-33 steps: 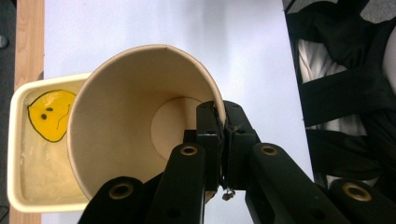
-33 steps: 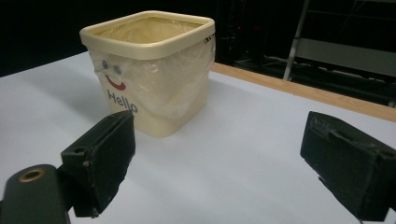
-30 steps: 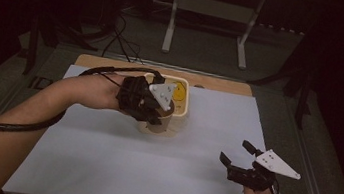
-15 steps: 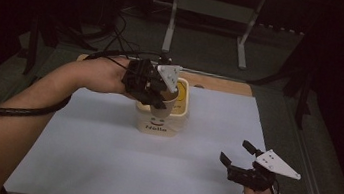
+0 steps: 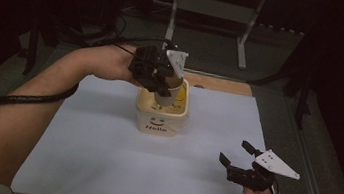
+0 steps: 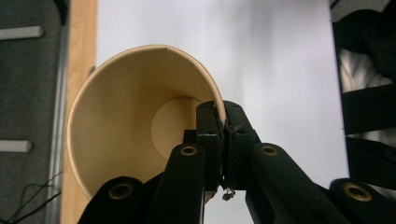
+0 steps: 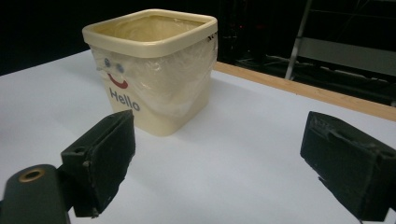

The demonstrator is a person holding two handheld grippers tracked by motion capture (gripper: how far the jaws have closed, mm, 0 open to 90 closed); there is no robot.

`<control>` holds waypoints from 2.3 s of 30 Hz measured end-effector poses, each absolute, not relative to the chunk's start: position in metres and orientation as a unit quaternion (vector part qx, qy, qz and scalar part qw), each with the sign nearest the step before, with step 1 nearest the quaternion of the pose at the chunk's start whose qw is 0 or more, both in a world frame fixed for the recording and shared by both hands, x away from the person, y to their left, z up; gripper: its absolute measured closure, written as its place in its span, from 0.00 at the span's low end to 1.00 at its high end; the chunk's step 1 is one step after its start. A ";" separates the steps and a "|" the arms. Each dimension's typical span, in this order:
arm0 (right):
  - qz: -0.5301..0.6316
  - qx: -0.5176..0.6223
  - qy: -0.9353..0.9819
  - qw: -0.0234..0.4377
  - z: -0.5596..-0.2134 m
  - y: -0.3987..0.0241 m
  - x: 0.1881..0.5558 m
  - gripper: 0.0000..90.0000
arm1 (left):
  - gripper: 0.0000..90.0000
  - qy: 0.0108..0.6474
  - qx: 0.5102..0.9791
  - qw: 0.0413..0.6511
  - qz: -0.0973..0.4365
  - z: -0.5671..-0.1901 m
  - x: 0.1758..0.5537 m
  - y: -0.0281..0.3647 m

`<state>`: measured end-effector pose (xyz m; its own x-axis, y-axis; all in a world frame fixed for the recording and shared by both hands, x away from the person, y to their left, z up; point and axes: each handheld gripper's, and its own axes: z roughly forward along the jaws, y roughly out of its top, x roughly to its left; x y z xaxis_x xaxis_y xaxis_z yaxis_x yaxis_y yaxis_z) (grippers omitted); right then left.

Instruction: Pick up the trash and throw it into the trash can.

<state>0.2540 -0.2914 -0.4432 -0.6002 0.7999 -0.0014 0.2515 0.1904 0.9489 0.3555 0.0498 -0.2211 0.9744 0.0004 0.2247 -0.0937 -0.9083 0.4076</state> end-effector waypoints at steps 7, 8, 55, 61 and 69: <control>0.523 0.362 0.726 0.261 -0.444 -0.291 0.254 0.11 | 0.98 -0.018 0.970 0.212 0.116 -0.219 0.370 0.049; 0.524 0.362 0.726 0.260 -0.443 -0.291 0.254 0.11 | 0.98 -0.016 0.970 0.212 0.114 -0.220 0.372 0.048; 0.519 0.359 0.732 0.256 -0.446 -0.290 0.256 0.11 | 0.60 0.117 0.961 0.227 0.107 -0.250 0.434 0.056; 0.519 0.359 0.732 0.255 -0.446 -0.289 0.256 0.11 | 0.54 0.125 0.957 0.241 0.106 -0.242 0.426 0.063; 0.519 0.359 0.733 0.255 -0.446 -0.288 0.256 0.11 | 0.37 0.138 0.953 0.248 0.102 -0.239 0.418 0.073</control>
<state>0.2557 -0.2883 -0.4457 -0.6118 0.7910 -0.0006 0.2621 0.2034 0.9434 0.4182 0.0726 -0.2385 0.9414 0.3130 0.1257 0.2119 -0.8387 0.5016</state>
